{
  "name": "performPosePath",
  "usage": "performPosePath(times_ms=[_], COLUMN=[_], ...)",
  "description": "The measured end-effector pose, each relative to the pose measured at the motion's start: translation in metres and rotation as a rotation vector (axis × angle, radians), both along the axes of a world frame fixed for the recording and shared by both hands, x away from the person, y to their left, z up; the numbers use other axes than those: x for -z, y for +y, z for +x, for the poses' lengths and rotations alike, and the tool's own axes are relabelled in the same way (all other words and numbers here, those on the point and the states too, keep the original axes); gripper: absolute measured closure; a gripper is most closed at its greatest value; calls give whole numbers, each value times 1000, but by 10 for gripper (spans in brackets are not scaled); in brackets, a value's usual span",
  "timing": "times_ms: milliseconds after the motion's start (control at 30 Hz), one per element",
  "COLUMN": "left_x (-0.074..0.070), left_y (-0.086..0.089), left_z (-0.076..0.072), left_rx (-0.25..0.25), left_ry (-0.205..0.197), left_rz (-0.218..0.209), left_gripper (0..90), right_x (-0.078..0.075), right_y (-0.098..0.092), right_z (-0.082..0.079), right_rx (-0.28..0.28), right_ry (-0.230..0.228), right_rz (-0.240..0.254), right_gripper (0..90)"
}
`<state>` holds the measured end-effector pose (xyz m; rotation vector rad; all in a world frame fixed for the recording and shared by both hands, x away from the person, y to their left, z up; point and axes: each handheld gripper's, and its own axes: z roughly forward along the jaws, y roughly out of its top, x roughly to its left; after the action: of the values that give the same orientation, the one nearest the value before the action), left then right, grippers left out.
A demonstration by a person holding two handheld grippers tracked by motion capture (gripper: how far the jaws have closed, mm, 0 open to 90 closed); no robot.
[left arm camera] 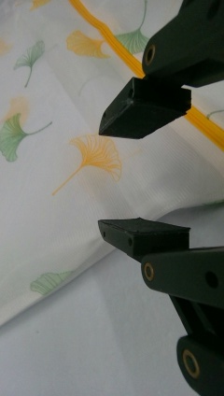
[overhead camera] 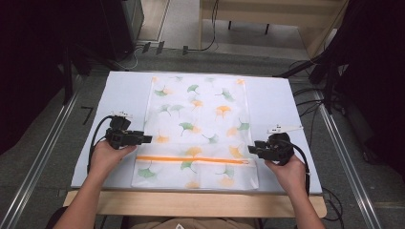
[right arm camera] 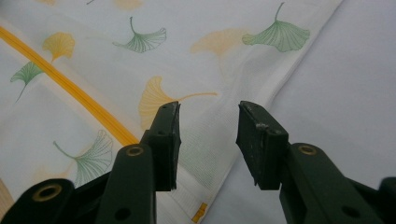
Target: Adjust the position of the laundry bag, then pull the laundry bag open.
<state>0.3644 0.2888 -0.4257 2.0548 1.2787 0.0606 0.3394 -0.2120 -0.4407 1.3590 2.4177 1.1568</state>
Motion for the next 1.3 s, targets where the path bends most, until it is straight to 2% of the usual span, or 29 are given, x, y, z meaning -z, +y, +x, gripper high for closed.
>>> performPosePath(times_ms=[267, 400, 600, 667, 800, 833, 1000, 1200, 1300], left_x=[-7, -9, -9, -9, -10, -9, -10, -11, -11], left_y=[-6, -14, -28, -33, -43, -45, -52, -60, -64], left_z=[-4, -5, -2, -1, 4, 4, 7, 11, 14], left_rx=[21, 45, 85, 97, 121, 125, 149, 155, 162], left_ry=[-30, -35, -42, -44, -47, -47, -49, -69, -64], left_rz=[-16, -6, -2, 1, -8, -10, -5, -15, -23], left_gripper=[442, 438, 434, 433, 432, 432, 432, 437, 438], right_x=[6, 9, 10, 11, 13, 12, 11, 17, 21], right_y=[1, 1, -3, -5, -7, -7, -7, -8, -6], right_z=[0, -1, -6, -8, -16, -23, -34, -39, -40], right_rx=[21, 23, 19, 25, 37, 32, 27, 10, -5], right_ry=[42, 56, 44, 53, 82, 75, 62, 73, 79], right_rz=[-24, -28, -34, -34, -41, -47, -53, -79, -98], right_gripper=[584, 583, 584, 587, 594, 597, 599, 598, 595])
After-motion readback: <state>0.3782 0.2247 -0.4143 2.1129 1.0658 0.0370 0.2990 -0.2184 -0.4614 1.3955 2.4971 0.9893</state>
